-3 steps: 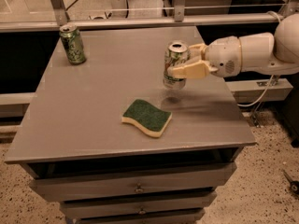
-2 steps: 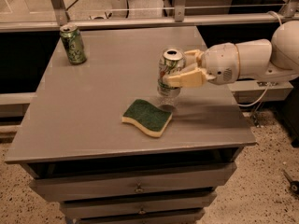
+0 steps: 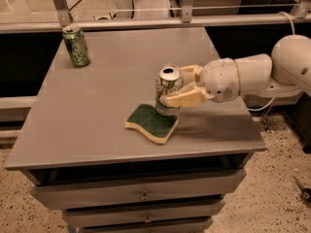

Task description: Move 7up can near sponge

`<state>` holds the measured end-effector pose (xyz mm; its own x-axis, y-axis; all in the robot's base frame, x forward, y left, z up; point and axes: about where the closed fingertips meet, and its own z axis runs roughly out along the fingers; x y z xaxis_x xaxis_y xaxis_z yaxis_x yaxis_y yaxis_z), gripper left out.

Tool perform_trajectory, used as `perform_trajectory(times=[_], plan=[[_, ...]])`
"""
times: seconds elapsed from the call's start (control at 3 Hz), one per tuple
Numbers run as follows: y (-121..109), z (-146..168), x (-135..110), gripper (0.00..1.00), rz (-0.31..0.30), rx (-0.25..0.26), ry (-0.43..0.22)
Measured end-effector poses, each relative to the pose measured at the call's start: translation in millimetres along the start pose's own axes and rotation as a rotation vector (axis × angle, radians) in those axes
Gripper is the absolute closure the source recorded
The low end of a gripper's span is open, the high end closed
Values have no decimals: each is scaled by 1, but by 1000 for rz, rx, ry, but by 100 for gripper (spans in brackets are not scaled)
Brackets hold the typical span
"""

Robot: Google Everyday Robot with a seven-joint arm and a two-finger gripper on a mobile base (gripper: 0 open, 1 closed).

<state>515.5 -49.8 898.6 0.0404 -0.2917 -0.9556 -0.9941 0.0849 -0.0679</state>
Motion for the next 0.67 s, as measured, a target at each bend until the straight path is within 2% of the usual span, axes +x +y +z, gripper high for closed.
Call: perform_trajectory(times=[0.33, 0.67], plan=[[-5, 5, 13, 18, -35, 34, 34], [-12, 5, 22, 0, -54, 68, 61]])
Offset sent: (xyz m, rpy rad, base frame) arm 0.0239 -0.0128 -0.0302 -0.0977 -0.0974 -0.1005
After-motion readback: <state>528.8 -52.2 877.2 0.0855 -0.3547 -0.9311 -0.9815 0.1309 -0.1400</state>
